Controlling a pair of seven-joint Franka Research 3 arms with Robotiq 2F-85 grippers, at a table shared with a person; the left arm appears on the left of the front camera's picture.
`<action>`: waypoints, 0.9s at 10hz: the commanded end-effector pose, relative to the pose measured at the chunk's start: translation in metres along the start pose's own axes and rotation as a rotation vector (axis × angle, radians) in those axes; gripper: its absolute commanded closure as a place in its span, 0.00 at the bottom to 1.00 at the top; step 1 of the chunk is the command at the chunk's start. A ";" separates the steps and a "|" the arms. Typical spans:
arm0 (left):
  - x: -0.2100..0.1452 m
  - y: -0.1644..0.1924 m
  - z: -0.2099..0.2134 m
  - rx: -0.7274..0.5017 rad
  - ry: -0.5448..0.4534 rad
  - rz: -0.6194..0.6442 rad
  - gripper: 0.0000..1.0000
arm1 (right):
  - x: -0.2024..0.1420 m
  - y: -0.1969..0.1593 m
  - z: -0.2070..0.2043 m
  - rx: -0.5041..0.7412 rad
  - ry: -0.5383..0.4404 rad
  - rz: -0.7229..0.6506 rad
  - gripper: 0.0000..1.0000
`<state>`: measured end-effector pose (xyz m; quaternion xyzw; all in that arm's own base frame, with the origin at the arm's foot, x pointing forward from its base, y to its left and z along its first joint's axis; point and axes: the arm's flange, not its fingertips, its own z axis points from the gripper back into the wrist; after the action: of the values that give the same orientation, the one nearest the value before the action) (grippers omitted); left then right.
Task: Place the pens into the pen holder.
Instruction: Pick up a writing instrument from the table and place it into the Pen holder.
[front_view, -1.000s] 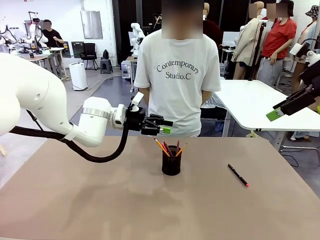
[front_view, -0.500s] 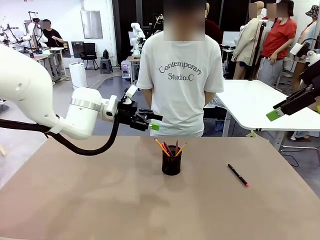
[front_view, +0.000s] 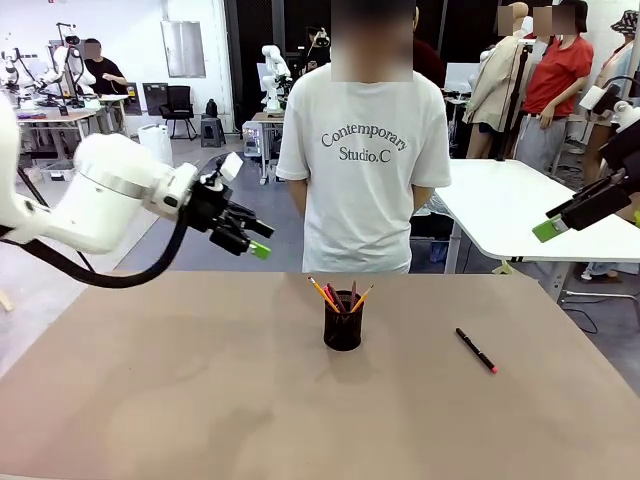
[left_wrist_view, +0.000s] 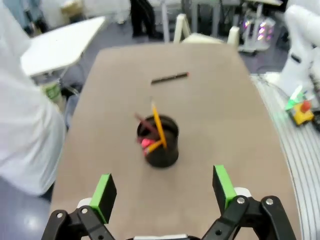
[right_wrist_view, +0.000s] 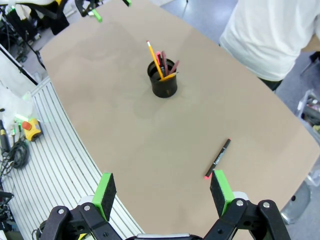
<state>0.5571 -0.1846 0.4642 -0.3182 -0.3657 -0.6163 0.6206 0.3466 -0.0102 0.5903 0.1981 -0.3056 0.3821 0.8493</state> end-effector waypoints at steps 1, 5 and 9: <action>0.001 -0.016 0.029 0.105 0.135 0.062 0.00 | 0.002 -0.001 0.000 0.017 -0.025 0.008 0.00; -0.006 -0.025 0.090 0.049 0.212 0.159 0.00 | 0.002 -0.001 0.000 0.017 -0.025 0.008 0.00; -0.012 -0.041 0.128 -0.027 0.178 0.121 0.00 | 0.002 -0.001 0.000 0.017 -0.025 0.008 0.00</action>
<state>0.5150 -0.0783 0.5133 -0.2900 -0.2805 -0.5957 0.6946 0.3466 -0.0102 0.5904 0.1980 -0.3056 0.3821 0.8493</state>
